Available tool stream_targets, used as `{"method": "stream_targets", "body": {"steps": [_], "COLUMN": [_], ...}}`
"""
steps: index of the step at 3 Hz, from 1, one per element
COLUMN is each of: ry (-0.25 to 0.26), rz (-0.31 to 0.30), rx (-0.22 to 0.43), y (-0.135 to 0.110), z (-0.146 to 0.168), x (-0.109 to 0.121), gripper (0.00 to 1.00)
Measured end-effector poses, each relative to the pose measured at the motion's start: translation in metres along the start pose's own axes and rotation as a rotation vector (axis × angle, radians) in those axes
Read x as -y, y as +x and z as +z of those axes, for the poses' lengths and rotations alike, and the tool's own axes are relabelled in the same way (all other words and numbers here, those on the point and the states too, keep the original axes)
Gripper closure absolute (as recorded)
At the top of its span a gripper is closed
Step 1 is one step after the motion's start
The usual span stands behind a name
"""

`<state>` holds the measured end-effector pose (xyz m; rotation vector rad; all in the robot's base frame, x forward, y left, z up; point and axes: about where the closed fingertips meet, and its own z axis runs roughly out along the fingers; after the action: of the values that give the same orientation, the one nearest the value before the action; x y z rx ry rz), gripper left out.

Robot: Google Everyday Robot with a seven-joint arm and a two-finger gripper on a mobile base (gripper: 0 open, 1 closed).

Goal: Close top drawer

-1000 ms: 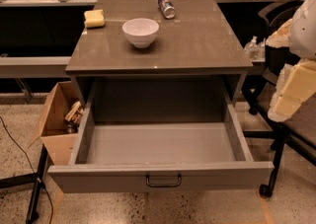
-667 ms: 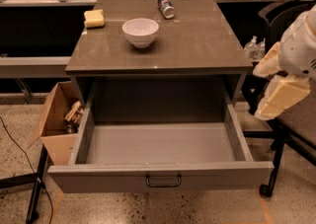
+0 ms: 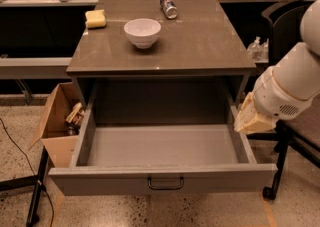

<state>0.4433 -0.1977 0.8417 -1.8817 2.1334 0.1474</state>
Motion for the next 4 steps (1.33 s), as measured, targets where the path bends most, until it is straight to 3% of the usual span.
{"method": "stream_targets", "body": {"steps": [1,2,3,4], "ry": [-0.065,-0.129,-0.123,-0.082], "rz": [-0.017,-0.044,-0.076,-0.078], "rx": [0.032,0.058,0.084,0.116], "y": [0.009,0.015,0.019,0.021], "z": [0.034,0.075,0.097,0.117], "x": [-0.025,-0.062,-0.081,-0.089], "gripper": [1.00,1.00,1.00,1.00]}}
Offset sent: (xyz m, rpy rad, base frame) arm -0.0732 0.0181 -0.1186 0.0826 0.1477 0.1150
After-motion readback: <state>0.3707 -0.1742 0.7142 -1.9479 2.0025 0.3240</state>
